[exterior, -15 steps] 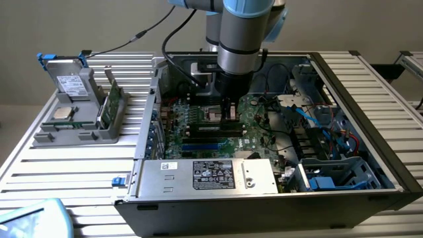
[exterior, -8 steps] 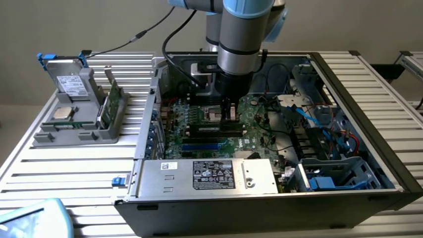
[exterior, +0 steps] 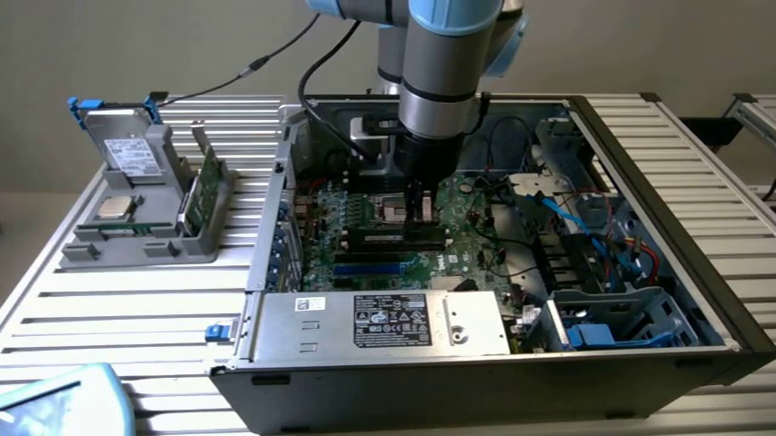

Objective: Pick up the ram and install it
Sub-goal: 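Insert the ram into the slot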

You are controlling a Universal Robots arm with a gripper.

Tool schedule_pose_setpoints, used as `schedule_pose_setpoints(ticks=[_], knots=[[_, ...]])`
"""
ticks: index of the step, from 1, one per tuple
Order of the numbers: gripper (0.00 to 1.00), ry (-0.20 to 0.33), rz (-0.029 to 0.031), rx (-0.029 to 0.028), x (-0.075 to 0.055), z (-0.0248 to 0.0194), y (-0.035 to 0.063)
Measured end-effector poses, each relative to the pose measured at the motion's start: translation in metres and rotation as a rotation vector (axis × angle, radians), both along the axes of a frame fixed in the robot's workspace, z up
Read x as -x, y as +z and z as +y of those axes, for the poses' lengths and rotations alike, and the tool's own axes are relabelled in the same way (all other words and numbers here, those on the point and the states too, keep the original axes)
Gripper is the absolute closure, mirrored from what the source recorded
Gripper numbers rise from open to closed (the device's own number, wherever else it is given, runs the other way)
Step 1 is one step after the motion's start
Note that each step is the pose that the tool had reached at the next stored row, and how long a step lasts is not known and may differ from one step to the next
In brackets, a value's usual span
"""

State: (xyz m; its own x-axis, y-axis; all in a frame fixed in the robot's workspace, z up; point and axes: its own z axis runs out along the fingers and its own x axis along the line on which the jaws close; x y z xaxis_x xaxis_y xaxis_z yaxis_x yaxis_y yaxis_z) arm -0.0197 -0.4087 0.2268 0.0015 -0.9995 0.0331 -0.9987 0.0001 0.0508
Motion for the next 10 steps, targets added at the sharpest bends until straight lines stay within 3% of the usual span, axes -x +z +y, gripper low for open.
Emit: schedule_pose_setpoints(ticks=[10], knots=[[0.86,0.000,0.0001,-0.0028,0.0000,0.0000,-0.0005]])
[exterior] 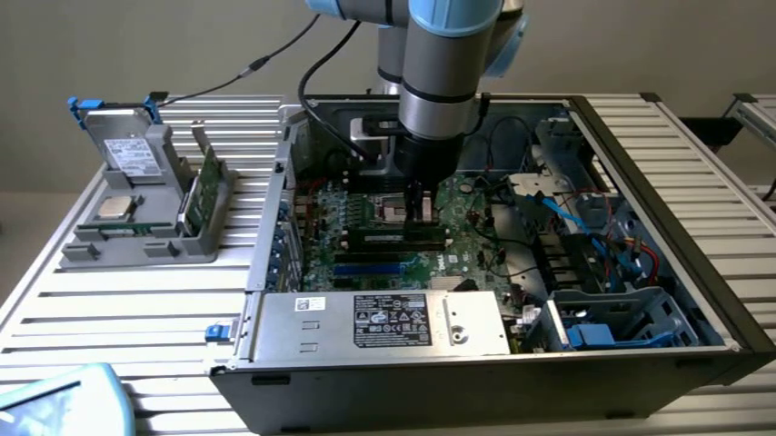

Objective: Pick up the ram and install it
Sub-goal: 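Insert the ram into the slot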

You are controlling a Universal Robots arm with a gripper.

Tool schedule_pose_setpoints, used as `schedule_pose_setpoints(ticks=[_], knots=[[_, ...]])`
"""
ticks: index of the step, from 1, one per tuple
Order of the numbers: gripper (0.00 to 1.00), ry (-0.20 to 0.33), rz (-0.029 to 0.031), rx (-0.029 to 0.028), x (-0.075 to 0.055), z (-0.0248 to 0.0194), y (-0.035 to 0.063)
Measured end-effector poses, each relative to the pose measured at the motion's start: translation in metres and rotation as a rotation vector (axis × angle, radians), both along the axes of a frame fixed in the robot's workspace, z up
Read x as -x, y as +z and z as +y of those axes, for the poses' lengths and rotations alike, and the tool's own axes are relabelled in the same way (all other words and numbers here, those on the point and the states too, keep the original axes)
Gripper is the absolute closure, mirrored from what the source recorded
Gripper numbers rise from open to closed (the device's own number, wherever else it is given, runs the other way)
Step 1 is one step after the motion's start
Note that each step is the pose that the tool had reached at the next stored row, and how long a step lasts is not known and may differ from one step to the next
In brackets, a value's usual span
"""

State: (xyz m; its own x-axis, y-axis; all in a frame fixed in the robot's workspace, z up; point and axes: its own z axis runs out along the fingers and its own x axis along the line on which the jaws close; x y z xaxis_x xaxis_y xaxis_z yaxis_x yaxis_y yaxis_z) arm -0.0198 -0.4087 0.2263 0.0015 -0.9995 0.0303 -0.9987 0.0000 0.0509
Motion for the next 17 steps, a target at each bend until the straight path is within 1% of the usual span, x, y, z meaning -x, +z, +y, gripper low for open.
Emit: schedule_pose_setpoints(ticks=[8,15,17], knots=[[0.86,0.000,0.0013,-0.0024,0.0000,0.0000,-0.0001],[0.86,0.002,0.0023,-0.0026,-0.0002,0.0003,-0.0001],[0.86,0.003,0.0023,-0.0043,-0.0002,0.0005,-0.0001]])
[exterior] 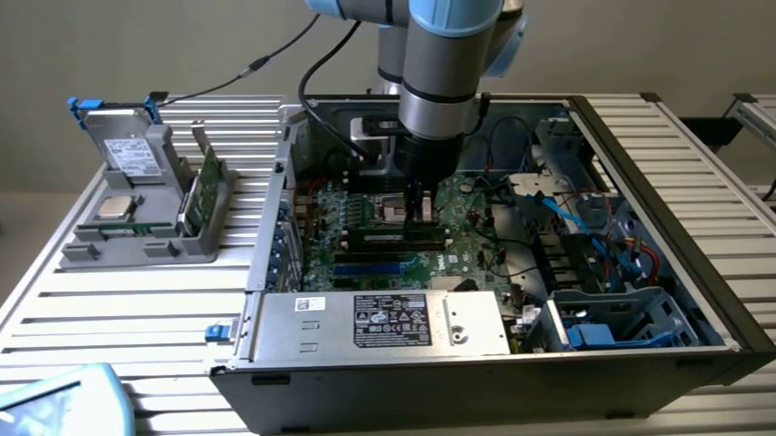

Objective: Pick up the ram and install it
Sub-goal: 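Insert the ram into the slot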

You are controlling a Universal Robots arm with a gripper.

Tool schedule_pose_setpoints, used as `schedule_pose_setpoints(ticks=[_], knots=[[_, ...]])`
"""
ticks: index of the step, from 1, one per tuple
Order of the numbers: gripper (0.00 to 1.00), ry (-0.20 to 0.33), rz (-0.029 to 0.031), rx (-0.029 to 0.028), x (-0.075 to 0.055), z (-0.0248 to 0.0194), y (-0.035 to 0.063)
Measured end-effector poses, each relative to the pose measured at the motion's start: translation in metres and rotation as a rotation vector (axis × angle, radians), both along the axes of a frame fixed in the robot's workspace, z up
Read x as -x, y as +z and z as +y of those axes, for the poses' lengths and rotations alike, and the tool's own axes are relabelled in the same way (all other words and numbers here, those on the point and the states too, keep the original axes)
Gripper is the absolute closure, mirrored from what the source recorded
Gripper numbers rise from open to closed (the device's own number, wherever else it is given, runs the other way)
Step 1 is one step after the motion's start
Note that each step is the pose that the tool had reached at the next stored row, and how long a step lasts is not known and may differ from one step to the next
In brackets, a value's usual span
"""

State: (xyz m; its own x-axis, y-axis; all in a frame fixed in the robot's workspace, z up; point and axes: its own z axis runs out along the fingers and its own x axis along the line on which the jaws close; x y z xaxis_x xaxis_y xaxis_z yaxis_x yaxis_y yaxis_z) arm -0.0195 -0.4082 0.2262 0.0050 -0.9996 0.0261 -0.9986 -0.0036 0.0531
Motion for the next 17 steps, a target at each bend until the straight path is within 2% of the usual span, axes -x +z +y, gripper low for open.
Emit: schedule_pose_setpoints(ticks=[17], knots=[[0.86,0.007,0.0001,-0.0001,-0.0002,0.0001,-0.0007]])
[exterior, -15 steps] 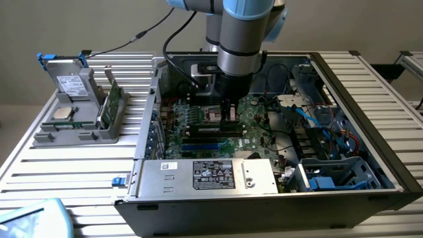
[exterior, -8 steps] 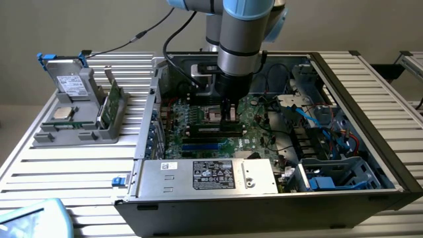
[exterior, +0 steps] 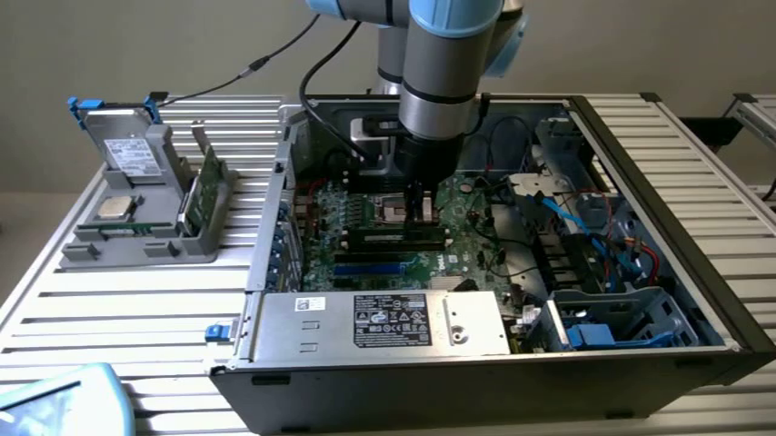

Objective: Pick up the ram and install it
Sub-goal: 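Insert the ram into the slot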

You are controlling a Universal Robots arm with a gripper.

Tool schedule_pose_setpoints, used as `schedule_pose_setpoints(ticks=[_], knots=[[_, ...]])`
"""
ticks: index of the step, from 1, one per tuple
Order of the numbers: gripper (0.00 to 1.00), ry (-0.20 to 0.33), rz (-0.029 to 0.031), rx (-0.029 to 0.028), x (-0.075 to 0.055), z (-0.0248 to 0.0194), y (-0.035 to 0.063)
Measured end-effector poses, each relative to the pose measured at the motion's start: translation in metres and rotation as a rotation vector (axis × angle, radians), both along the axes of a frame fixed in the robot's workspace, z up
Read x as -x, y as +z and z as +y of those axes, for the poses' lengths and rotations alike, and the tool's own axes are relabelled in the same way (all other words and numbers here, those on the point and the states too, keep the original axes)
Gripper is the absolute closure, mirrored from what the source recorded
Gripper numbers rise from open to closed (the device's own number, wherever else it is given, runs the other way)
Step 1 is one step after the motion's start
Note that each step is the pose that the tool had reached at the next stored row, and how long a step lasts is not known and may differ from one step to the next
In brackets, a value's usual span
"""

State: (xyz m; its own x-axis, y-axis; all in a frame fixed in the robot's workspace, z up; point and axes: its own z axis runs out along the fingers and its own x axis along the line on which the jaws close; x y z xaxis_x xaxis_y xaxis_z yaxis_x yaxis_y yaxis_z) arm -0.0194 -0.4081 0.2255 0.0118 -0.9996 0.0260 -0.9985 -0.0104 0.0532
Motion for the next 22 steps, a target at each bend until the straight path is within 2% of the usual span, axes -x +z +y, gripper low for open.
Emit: schedule_pose_setpoints(ticks=[22], knots=[[0.86,0.000,0.0000,0.0000,-0.0002,0.0000,-0.0024]])
